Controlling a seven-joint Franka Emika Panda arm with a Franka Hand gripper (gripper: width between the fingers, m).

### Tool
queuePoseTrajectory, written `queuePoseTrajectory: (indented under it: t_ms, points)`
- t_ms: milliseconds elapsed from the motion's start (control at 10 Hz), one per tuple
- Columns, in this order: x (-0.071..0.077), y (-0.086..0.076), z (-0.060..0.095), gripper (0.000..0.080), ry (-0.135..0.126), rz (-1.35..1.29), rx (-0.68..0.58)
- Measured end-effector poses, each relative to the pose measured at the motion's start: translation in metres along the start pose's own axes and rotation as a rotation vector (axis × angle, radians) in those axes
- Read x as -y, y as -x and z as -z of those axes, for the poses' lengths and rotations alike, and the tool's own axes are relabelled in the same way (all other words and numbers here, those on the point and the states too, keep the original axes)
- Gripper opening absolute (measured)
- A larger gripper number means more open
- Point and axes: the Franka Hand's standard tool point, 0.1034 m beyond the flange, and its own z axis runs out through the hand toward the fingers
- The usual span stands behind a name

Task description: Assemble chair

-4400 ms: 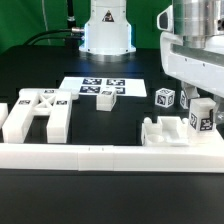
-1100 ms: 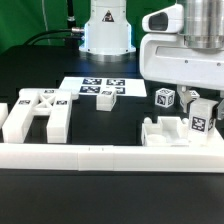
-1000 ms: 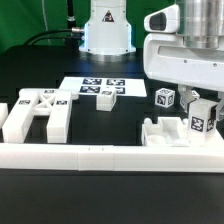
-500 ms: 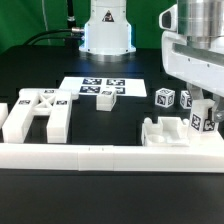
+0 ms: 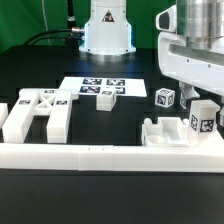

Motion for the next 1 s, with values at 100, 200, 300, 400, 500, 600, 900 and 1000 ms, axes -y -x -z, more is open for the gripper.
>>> queuePoseTrajectory:
  t_ms: [100,200,300,400,500,600,900,1000]
  points:
    - [0.0,0.0,-0.0001,0.0637,0.0,0.094,0.0]
    - [-0.0002,0.0001,-0.0001,0.0646,0.001,0.163,0.001]
    - [-0.0013,0.001,0.0,0.0646,0.012,0.257,0.006]
    - [-0.0012,0.0018,0.0007,0.0649,0.019,0.342,0.013]
    - [-0.0008,0.0023,0.0014,0.0649,0.024,0.407,0.018]
    - [-0.001,0.0021,0.0014,0.0649,0.025,0.513,0.018]
    - [-0.0004,0.0015,0.0022,0.0649,0.029,0.77,0.016]
    - [-0.0002,0.0019,0.0022,0.0649,0.029,0.834,0.017]
